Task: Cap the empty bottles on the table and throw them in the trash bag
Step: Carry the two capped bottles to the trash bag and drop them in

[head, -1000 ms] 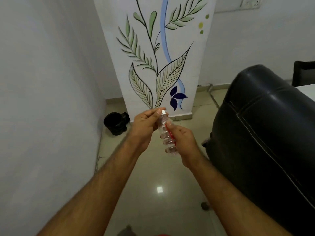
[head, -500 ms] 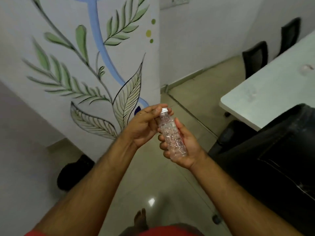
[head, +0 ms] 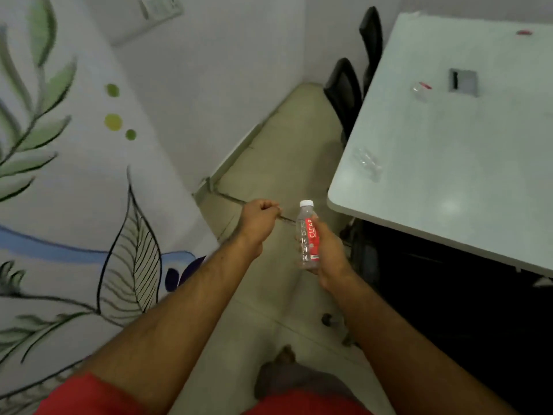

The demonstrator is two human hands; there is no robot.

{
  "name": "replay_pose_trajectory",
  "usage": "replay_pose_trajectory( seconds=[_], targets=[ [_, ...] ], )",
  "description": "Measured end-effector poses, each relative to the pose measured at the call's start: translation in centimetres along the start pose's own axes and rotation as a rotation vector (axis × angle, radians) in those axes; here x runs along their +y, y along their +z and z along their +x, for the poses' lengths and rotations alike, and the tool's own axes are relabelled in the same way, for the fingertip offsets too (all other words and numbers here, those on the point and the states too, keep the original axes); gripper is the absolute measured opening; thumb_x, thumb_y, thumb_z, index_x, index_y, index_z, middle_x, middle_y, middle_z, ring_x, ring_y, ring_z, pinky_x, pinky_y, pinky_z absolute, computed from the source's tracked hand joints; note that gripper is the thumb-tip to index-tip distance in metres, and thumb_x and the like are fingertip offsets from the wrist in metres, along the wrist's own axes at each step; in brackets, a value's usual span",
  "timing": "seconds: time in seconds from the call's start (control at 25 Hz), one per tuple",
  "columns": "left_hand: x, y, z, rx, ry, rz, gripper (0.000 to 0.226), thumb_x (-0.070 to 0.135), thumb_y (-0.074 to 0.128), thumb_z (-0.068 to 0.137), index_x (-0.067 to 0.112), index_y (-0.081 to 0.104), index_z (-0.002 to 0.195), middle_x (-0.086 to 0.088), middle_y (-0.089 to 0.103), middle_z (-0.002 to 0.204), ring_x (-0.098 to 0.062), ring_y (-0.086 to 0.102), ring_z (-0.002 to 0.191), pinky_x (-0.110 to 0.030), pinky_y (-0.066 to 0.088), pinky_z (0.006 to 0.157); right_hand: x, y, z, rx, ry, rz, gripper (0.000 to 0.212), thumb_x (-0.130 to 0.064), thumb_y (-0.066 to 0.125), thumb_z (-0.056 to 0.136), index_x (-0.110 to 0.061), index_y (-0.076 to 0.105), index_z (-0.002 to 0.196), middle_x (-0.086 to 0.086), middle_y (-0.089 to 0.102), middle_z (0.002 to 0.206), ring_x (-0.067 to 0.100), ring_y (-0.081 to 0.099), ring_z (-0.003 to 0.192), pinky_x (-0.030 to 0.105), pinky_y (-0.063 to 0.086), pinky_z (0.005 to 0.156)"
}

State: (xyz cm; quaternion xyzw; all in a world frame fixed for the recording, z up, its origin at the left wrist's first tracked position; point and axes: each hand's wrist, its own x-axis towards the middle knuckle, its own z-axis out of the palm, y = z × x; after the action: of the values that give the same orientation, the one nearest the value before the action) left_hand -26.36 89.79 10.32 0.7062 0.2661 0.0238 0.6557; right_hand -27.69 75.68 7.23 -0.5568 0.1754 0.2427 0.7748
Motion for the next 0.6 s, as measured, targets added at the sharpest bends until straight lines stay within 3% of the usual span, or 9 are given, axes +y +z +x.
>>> replay_pose_trajectory(
  seconds=[0.16, 0.24, 0.36, 0.48, 0.6],
  targets=[
    [1.7, 5.4, 9.7, -0.138, -0.007, 0.084, 0.007, 0.009, 0.061, 0.089, 0.014, 0.066, 0.090, -0.004, 0.064, 0.088, -0.017, 0.057, 0.088, -0.023, 0.042, 0.067, -3.6, -0.2, 7.7, 0.272, -0.030, 0.287, 0.028, -0.036, 0.059, 0.095, -0.013, 0.063, 0.079, 0.002, 0.059, 0.061, 0.015, 0.058, 0.054, 0.031, 0.049, 0.058],
    [2.7, 8.5, 12.9, -0.205, 0.003, 0.124, 0.008, 0.010, 0.062, 0.088, 0.013, 0.066, 0.094, -0.005, 0.064, 0.090, -0.017, 0.057, 0.088, -0.024, 0.042, 0.073, -5.2, -1.1, 10.2, 0.383, -0.046, 0.294, 0.026, -0.036, 0.063, 0.094, -0.012, 0.067, 0.085, 0.005, 0.064, 0.071, 0.018, 0.063, 0.063, 0.031, 0.053, 0.062],
    [3.7, 13.5, 17.5, -0.338, 0.032, 0.220, 0.012, 0.011, 0.063, 0.088, 0.012, 0.064, 0.100, -0.003, 0.065, 0.091, -0.017, 0.058, 0.090, -0.022, 0.043, 0.069, -7.7, -3.2, 13.5, 0.485, -0.068, 0.273, 0.032, -0.043, 0.064, 0.092, -0.012, 0.069, 0.092, 0.008, 0.070, 0.082, 0.023, 0.069, 0.073, 0.035, 0.058, 0.070],
    [4.4, 18.8, 23.3, -0.459, 0.098, 0.412, 0.029, 0.015, 0.063, 0.086, 0.008, 0.063, 0.115, -0.009, 0.067, 0.109, -0.020, 0.061, 0.094, -0.025, 0.045, 0.073, -10.3, -6.0, 18.0, 0.576, -0.039, 0.262, 0.026, -0.042, 0.062, 0.094, -0.016, 0.070, 0.093, 0.010, 0.075, 0.098, 0.029, 0.074, 0.092, 0.040, 0.060, 0.083],
    [4.5, 23.8, 29.1, -0.578, 0.292, 0.669, 0.042, 0.016, 0.060, 0.086, 0.012, 0.056, 0.127, -0.011, 0.062, 0.121, -0.023, 0.060, 0.099, -0.028, 0.048, 0.077, -12.3, -8.2, 22.9, 0.676, -0.015, 0.238, 0.035, -0.047, 0.063, 0.091, -0.017, 0.071, 0.107, 0.009, 0.076, 0.105, 0.028, 0.074, 0.096, 0.046, 0.060, 0.088]
  ],
)
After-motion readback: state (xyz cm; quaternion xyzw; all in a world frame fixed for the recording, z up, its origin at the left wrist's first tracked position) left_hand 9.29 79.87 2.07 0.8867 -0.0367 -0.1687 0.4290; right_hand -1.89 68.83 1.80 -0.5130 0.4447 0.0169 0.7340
